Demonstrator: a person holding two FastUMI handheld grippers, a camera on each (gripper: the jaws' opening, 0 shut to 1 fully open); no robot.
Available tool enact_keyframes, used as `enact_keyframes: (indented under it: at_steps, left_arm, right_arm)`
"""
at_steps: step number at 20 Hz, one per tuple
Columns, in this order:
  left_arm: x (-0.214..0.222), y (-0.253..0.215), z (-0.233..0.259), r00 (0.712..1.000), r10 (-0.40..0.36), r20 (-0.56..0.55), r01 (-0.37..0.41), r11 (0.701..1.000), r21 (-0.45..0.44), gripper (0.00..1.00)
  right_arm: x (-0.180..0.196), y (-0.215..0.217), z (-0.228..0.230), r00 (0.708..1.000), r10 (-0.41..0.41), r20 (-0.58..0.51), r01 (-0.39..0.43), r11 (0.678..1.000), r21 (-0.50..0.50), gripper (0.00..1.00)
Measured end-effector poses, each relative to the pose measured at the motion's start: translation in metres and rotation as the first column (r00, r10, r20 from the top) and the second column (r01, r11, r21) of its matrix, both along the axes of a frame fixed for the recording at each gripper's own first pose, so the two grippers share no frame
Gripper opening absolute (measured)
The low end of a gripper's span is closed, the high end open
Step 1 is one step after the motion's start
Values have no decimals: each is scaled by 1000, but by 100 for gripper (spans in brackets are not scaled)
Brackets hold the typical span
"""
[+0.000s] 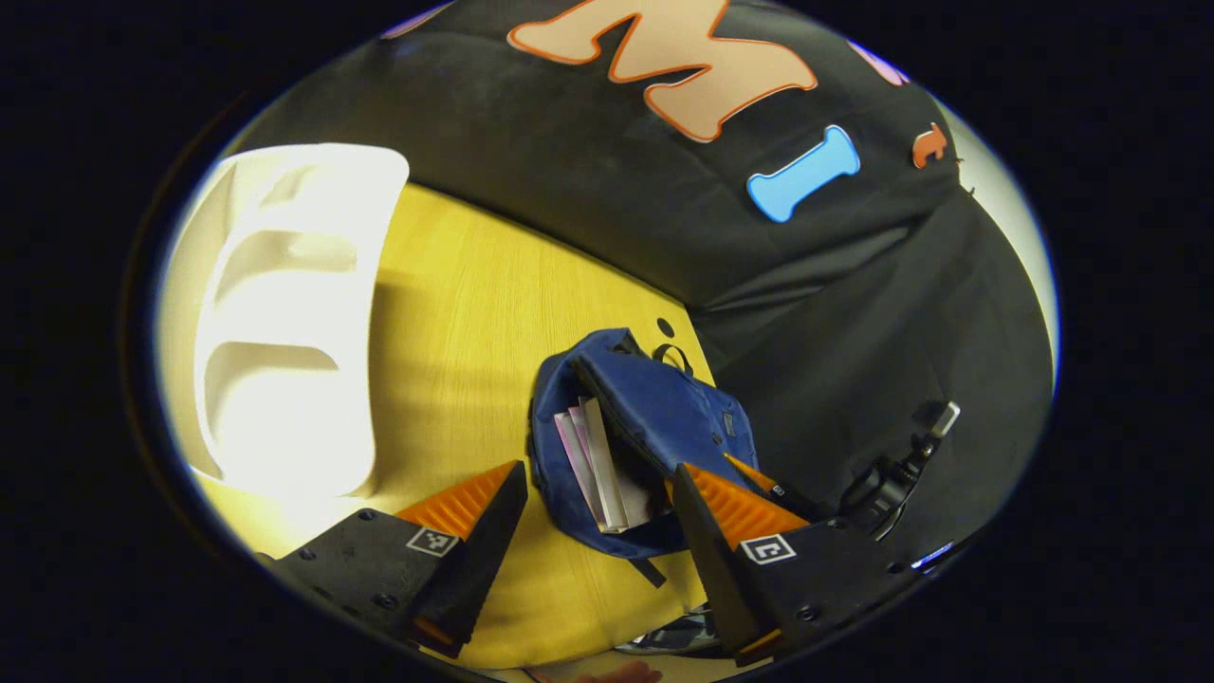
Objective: Open the schoolbag, grab two books from the bookshelf and put them into the schoolbag.
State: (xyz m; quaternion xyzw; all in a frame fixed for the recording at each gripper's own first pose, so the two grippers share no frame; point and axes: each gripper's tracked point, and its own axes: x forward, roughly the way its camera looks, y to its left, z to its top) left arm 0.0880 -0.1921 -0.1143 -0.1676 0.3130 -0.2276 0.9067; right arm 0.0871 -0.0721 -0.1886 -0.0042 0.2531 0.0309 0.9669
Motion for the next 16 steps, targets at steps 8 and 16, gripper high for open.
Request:
enact_keyframes:
  at_steps: [8, 16]
  left_arm:
    - [-9, 90, 129, 881, 134, 454, -227, 961, 157, 92]
    - [-30, 133, 222, 633, 230, 739, -438, 894, 96, 87]
  right_arm:
    - [-51, 51, 90, 983, 35, 180, -44, 998, 48, 91]
    - [-31, 90, 264, 819, 49, 572, -122, 989, 89, 93]
